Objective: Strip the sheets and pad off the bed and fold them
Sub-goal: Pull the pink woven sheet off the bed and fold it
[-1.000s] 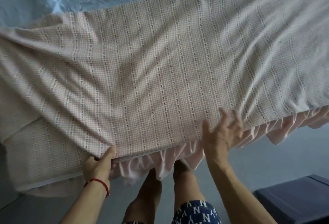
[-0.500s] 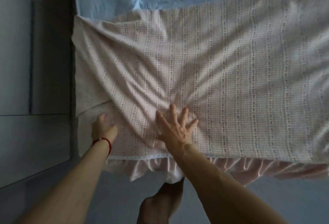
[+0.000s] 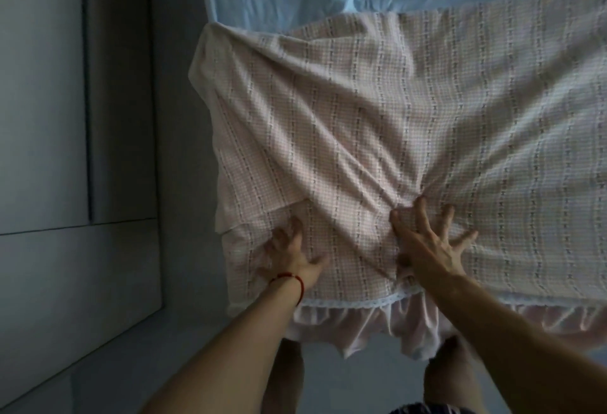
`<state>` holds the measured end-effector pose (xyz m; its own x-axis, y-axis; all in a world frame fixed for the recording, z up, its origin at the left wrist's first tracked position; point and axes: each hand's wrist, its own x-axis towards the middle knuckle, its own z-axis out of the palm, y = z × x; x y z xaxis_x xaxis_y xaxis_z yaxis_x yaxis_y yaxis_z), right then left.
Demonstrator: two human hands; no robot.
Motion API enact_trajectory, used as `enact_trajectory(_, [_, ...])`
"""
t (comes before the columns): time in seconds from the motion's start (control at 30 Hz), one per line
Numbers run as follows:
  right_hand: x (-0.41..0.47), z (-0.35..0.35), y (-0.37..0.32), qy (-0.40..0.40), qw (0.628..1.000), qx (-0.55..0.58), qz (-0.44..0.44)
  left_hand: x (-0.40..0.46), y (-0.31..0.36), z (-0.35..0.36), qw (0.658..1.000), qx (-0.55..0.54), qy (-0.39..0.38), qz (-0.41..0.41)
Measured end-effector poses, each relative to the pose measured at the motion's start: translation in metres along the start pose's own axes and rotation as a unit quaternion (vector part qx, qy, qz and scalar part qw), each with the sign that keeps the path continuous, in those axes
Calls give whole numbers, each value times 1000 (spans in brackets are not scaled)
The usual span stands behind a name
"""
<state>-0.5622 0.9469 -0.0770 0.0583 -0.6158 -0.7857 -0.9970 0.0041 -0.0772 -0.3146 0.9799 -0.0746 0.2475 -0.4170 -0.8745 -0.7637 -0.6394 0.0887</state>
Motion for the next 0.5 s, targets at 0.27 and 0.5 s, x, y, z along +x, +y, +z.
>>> enact_trajectory(0.27, [-8, 10, -10, 28, 999, -10, 31, -8, -30, -89, 882, -458, -109, -40])
enact_trajectory(0.5, [-13, 16, -22, 86, 994, 39, 61, 22, -19, -103, 607, -777, -100, -130])
